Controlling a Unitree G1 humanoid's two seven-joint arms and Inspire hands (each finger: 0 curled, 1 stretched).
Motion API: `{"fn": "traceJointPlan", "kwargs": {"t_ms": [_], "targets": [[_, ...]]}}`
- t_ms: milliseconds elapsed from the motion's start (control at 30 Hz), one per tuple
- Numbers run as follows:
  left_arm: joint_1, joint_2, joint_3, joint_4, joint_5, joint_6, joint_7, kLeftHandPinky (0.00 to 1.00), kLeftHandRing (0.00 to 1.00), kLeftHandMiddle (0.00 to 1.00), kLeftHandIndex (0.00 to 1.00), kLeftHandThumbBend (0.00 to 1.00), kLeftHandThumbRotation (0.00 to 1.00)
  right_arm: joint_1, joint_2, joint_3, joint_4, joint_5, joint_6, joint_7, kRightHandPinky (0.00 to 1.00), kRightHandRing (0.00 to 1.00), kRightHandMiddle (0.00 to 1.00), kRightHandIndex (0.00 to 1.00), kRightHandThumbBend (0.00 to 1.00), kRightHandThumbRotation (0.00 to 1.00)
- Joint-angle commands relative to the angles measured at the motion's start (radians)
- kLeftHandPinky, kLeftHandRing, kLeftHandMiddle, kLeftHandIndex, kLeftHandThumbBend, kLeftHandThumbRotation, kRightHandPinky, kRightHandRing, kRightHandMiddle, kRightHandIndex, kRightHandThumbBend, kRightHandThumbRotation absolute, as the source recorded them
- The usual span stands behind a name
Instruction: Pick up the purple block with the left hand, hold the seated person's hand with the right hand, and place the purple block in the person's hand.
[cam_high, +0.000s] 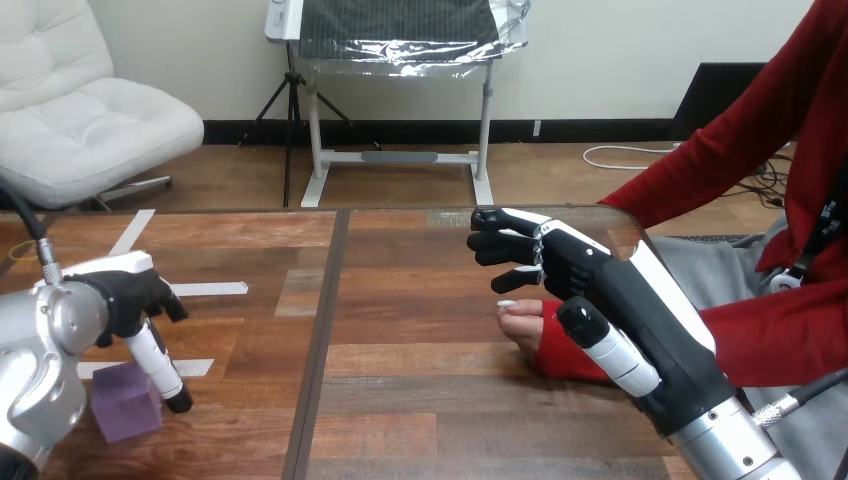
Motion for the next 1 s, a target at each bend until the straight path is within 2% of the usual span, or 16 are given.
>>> {"fn": "traceJointPlan", "kwargs": {"t_ms": [0,167,300,667,967], "targets": [[-0.034,0.039,-0.013,0.013,0.036,-0.018,0.001,0.65,0.81,0.85,0.72,1.0,0.08,-0.047,0.001,-0.018,-0.028,0.018,-0.007,-0.007,0.69,0.79,0.79,0.82,1.0,1.0],[-0.031,0.036,-0.012,0.019,0.05,-0.019,0.001,0.6,0.79,0.84,0.71,1.0,0.07,-0.048,-0.001,-0.018,-0.026,0.022,-0.006,-0.003,0.69,0.79,0.79,0.82,1.0,1.0],[-0.037,0.036,-0.029,0.036,0.075,-0.018,-0.002,0.59,0.79,0.83,0.73,1.0,0.08,-0.049,-0.001,-0.018,-0.024,0.023,-0.01,-0.002,0.69,0.79,0.8,0.82,1.0,1.0],[-0.054,0.023,-0.056,0.082,0.121,-0.013,-0.004,0.59,0.78,0.83,0.8,0.97,0.08,-0.051,-0.003,-0.019,-0.023,0.022,-0.01,-0.002,0.69,0.79,0.79,0.82,1.0,1.0],[-0.058,0.014,-0.067,0.113,0.145,-0.015,0.018,0.59,0.78,0.84,0.82,0.98,0.08,-0.049,-0.005,-0.019,-0.029,0.026,-0.004,0.002,0.69,0.79,0.8,0.82,1.0,1.0]]}}
